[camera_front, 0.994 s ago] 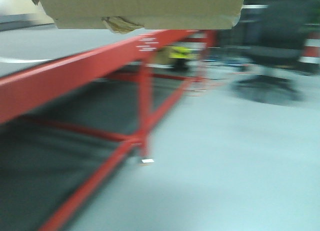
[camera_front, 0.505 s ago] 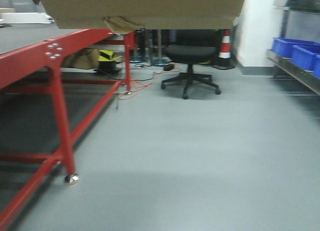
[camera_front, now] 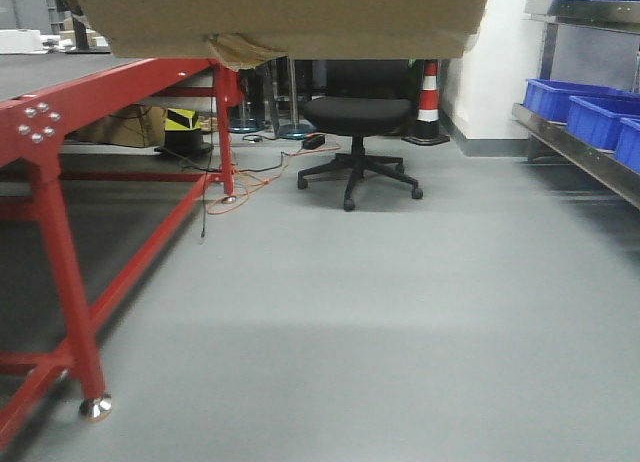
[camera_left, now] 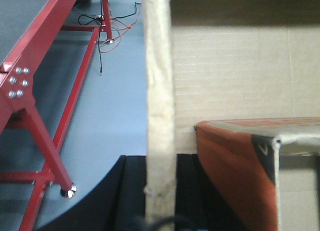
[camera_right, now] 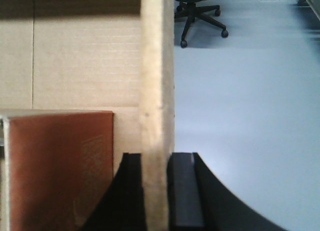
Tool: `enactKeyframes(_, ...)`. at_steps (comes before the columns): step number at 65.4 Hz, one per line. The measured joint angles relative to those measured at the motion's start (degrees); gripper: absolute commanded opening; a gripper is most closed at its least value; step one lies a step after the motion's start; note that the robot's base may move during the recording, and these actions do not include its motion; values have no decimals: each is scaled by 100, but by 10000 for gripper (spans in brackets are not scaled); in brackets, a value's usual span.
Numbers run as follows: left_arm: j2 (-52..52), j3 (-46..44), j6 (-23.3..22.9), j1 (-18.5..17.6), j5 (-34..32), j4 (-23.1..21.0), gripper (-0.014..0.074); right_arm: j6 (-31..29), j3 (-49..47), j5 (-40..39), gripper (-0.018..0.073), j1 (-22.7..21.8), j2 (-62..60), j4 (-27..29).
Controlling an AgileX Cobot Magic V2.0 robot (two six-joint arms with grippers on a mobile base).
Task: Stack two boxes on right shelf middle
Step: 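Hold the boxes raised while the base drives to the steel shelf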
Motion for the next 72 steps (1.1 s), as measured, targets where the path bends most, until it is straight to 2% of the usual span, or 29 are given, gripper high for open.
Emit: enactKeyframes(72, 0, 0, 12, 0, 0, 33, -111, 0, 0, -89, -151, 0, 0, 0)
